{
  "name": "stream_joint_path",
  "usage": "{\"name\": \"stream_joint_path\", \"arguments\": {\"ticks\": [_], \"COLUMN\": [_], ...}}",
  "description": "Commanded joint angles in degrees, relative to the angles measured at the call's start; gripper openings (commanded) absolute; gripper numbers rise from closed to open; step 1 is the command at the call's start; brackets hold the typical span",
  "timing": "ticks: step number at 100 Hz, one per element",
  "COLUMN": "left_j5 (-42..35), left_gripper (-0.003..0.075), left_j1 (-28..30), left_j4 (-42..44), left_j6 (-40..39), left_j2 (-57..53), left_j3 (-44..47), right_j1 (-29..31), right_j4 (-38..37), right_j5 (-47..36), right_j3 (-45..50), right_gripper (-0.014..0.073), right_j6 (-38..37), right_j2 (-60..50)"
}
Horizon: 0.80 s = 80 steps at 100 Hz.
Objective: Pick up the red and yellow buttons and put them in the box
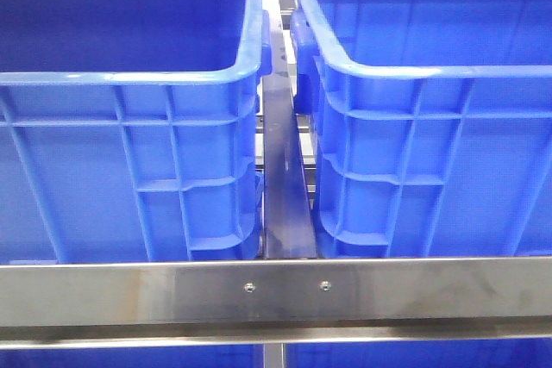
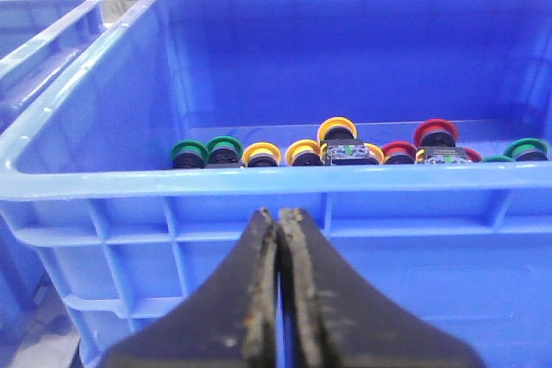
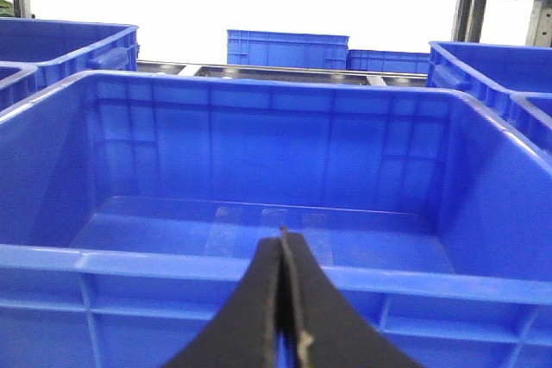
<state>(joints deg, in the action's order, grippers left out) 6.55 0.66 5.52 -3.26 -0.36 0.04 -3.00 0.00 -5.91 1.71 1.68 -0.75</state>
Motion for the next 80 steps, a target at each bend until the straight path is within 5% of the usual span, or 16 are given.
{"name": "stream_joint_path", "arguments": {"ticks": [1,57,80], "left_j5": [-4.90,-9.67,-3.53], "left_gripper": [-0.0020,-0.0020,-0.0020], "left_j1": [0.03,0.03,0.03], "left_j4": [0.01,0.01,-1.90], "left_j6": [-0.01,-0.01,-0.20], "left_j2": [-1.74,-1.74,-0.41], "left_j3": [3.01,2.10,-4.90], "right_j1": [-0.09,-0.09,-0.09], "right_j4": [0.00,0.00,0.00], "right_j5": [-4.24,-4.24,-4.24], "right_j3": [-1.02,-1.02,-1.02], "right_gripper": [-0.0062,-0.0062,-0.0062], "right_j6": [-0.05,-0.05,-0.05], "right_j2": [-1.18,-1.18,-1.18]}}
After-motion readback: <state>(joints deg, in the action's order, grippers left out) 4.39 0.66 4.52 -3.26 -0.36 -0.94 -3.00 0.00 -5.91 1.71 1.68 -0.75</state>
